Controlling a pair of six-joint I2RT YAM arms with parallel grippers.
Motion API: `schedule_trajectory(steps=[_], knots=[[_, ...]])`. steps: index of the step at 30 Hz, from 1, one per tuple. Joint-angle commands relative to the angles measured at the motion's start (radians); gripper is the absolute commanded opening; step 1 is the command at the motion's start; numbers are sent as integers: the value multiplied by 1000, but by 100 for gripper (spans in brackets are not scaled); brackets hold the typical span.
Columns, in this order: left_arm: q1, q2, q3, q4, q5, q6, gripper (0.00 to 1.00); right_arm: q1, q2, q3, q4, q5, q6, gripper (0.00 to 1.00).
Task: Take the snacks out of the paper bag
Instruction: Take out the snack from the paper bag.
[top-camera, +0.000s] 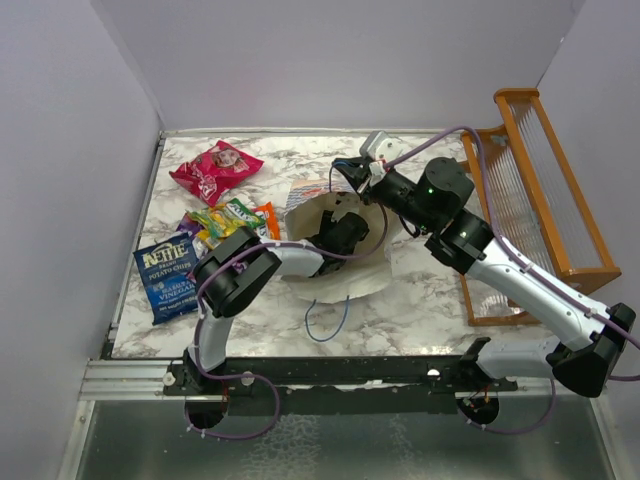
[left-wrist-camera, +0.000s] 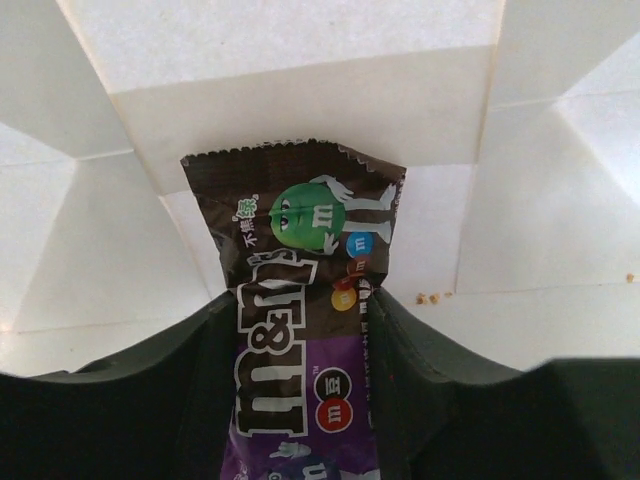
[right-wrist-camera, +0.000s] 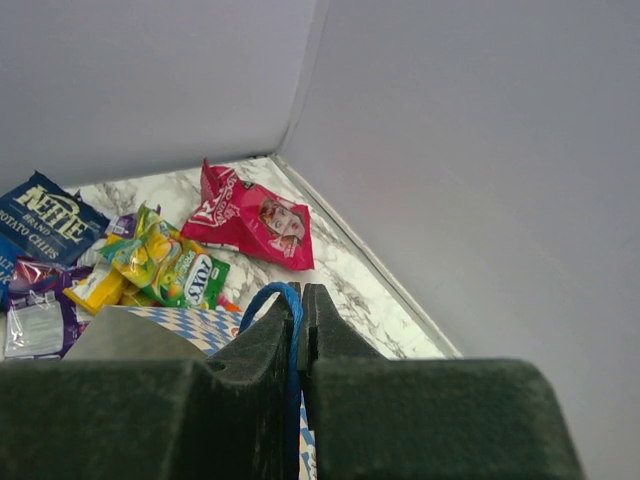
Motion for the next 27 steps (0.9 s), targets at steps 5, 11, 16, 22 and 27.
schedule_trajectory(steps=[5, 11, 16, 22, 27], knots=[[5, -76, -17, -18, 62, 77, 28, 9, 2, -18, 23, 53, -16, 2], [-23, -197, -41, -38, 102, 92, 23, 9, 19, -19, 23, 130, -23, 2], [-68, -340, -92, -52, 147, 110, 23, 9, 43, -27, 45, 233, -14, 2], [-95, -526, -196, -54, 228, 90, 23, 8, 78, 8, 47, 327, 14, 2], [-100, -665, -237, -89, 293, 94, 23, 1, 106, 53, 37, 345, 9, 2]])
